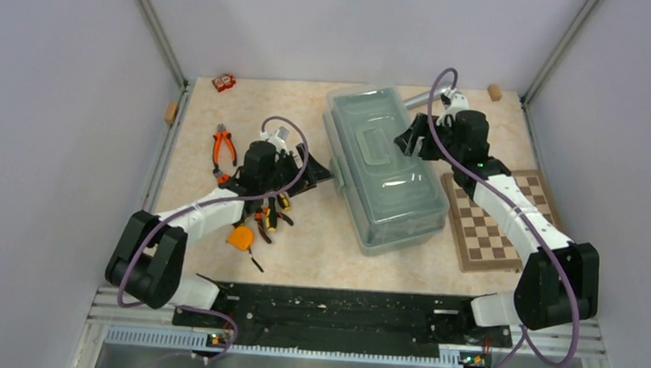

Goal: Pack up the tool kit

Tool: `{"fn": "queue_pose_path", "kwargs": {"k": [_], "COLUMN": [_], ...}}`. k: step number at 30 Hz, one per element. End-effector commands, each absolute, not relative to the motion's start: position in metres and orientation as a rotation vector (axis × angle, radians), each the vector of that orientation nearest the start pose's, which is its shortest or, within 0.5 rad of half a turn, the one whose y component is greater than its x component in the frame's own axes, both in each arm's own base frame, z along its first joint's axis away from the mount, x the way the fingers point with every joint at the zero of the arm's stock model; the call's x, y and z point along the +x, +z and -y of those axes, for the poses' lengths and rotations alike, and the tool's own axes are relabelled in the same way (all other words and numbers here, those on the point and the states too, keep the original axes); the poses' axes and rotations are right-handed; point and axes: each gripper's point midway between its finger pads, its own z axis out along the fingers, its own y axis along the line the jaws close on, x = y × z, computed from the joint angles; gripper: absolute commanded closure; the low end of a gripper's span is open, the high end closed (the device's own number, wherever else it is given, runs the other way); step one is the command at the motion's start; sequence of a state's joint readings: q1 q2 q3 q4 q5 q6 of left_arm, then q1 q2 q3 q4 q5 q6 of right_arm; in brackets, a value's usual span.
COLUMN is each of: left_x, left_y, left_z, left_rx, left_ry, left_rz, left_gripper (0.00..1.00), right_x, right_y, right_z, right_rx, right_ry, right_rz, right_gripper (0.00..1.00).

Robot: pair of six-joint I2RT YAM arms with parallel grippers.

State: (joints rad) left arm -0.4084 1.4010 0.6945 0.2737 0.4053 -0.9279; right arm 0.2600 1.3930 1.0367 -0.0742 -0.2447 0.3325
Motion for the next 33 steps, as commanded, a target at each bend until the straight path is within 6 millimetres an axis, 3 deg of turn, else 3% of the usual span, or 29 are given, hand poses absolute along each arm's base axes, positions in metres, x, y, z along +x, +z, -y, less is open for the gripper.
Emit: {"fn": "queue_pose_path", "kwargs": {"k": [1, 5, 10, 14, 18, 27, 33], "left_x": [0.337, 0.339, 0.33, 0.319, 0.321, 0.321, 0.327], "left_y": [0.175, 0.181, 0.175, 0.161, 0.151, 0.138, 0.143], "left_z": [0.239, 0.249, 0.264, 0.257, 0.245, 0.263, 0.266], "left_rx": [-0.257, -0.241, -0.166, -0.048, -0.026, 0.066, 0.049], "left_ry": [-1.088, -1.081, -0.994, -0.764, -0.621, -0.556, -0.551], "left_rz": [-2.136, -2.144, -2.192, -2.224, -2.217, -2.23, -2.203], "left_gripper": [0.16, 0.16, 0.15, 0.14, 0.14, 0.14, 0.14], "right_x": [0.348, 0.351, 0.354, 0.356, 0.357, 0.359, 0.357], "right_y": [0.14, 0.141, 0.14, 0.139, 0.138, 0.134, 0.125], "right_z": [-0.153, -0.153, -0.154, -0.156, -0.156, -0.158, -0.156], "right_rx": [-0.153, -0.159, -0.166, -0.17, -0.174, -0.183, -0.194], "right_ry": [0.515, 0.51, 0.514, 0.517, 0.515, 0.523, 0.514], "right_rz": [-2.348, -2.347, -2.35, -2.35, -2.35, -2.357, -2.377], "right_gripper": [0.24, 0.24, 0.24, 0.24, 0.24, 0.24, 0.27]}}
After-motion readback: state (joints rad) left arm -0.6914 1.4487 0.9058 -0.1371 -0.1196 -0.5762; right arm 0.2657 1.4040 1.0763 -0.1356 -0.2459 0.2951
